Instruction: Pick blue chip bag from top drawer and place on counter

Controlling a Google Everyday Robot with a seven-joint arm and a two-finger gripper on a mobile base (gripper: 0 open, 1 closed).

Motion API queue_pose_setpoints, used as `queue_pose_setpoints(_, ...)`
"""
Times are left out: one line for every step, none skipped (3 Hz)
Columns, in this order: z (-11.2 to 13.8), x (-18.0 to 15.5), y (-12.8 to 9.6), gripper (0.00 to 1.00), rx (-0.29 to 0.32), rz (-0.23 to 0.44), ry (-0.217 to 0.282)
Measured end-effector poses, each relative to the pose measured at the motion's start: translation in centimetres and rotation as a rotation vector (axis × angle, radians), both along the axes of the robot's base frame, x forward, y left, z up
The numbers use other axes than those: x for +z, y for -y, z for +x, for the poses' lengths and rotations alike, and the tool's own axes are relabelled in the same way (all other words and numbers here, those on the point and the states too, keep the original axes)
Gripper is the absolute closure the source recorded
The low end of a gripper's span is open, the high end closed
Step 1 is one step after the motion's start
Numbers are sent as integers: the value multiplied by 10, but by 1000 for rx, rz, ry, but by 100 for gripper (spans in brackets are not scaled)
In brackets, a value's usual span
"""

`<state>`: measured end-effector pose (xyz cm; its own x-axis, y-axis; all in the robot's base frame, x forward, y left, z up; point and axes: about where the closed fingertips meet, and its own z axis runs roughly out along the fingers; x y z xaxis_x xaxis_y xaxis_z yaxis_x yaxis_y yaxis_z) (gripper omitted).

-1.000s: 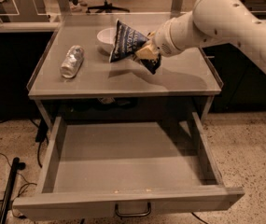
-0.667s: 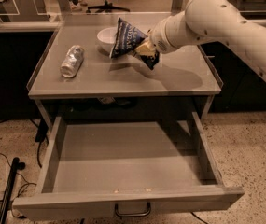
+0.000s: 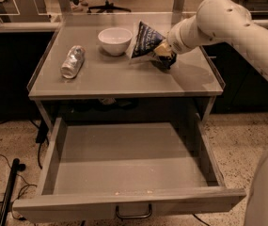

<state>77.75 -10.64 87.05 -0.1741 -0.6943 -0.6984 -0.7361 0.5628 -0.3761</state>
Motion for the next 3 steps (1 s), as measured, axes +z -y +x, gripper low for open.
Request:
queue_pose_setpoints(2,-6,20,100,-12,-29,-7)
queue_pose_setpoints(2,-7,21,84,-12,-31,-7)
queue_pose_setpoints(2,-7,21,61,-12,-31,-7)
